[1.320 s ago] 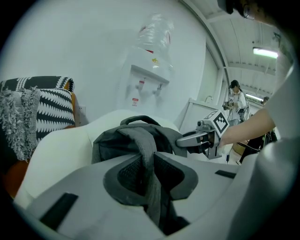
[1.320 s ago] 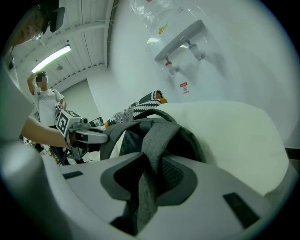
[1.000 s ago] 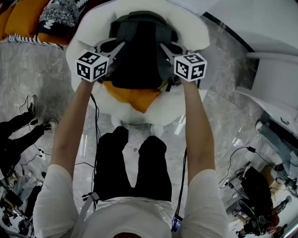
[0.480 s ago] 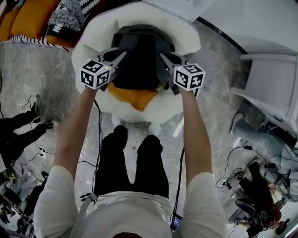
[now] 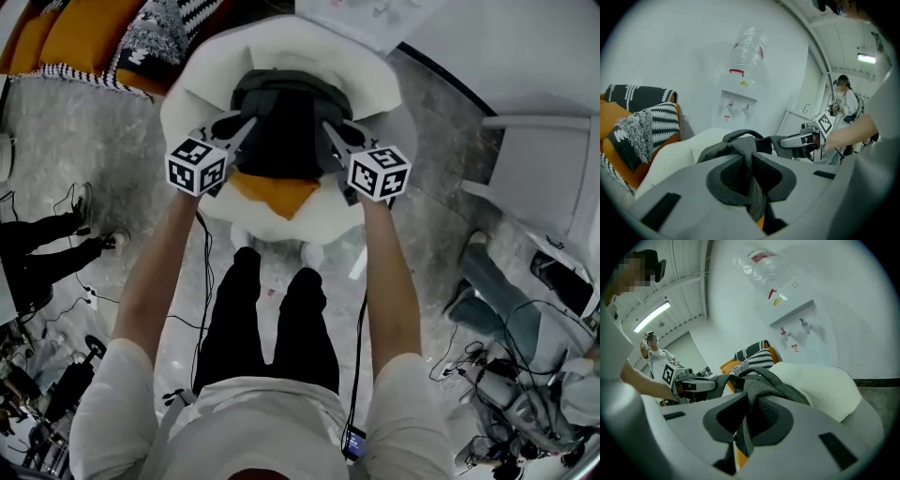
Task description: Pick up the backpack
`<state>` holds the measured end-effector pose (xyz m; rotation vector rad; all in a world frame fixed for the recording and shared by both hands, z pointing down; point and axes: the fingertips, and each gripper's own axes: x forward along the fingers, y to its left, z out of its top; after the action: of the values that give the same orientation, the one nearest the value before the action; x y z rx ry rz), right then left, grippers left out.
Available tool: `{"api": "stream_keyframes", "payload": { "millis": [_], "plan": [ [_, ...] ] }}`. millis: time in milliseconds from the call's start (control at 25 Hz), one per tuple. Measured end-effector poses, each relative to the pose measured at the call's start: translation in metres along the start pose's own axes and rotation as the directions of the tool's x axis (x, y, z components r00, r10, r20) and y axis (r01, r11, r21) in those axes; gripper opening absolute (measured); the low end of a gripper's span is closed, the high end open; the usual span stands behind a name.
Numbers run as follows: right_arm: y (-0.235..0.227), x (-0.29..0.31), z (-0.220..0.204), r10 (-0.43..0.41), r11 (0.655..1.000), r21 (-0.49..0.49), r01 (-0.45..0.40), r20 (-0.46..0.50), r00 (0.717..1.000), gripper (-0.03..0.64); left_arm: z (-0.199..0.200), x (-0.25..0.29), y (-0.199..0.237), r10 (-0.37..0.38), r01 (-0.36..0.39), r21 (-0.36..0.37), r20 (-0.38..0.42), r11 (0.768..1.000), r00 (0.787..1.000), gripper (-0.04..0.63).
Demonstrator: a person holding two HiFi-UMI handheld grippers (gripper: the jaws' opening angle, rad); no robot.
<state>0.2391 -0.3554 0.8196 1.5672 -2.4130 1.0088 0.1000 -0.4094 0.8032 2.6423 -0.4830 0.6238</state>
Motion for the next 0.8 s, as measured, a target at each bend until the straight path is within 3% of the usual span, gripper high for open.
{"api": "stream_keyframes", "payload": {
  "millis": [800],
  "plan": [
    [0.081, -0.028, 0.025, 0.073, 0.997, 0.029, -0.073, -0.033, 0.997, 0.035, 0.025, -0.082, -0.026, 0.088, -0.087, -0.076, 0.010, 0.993, 0.996, 0.029]
  ]
}}
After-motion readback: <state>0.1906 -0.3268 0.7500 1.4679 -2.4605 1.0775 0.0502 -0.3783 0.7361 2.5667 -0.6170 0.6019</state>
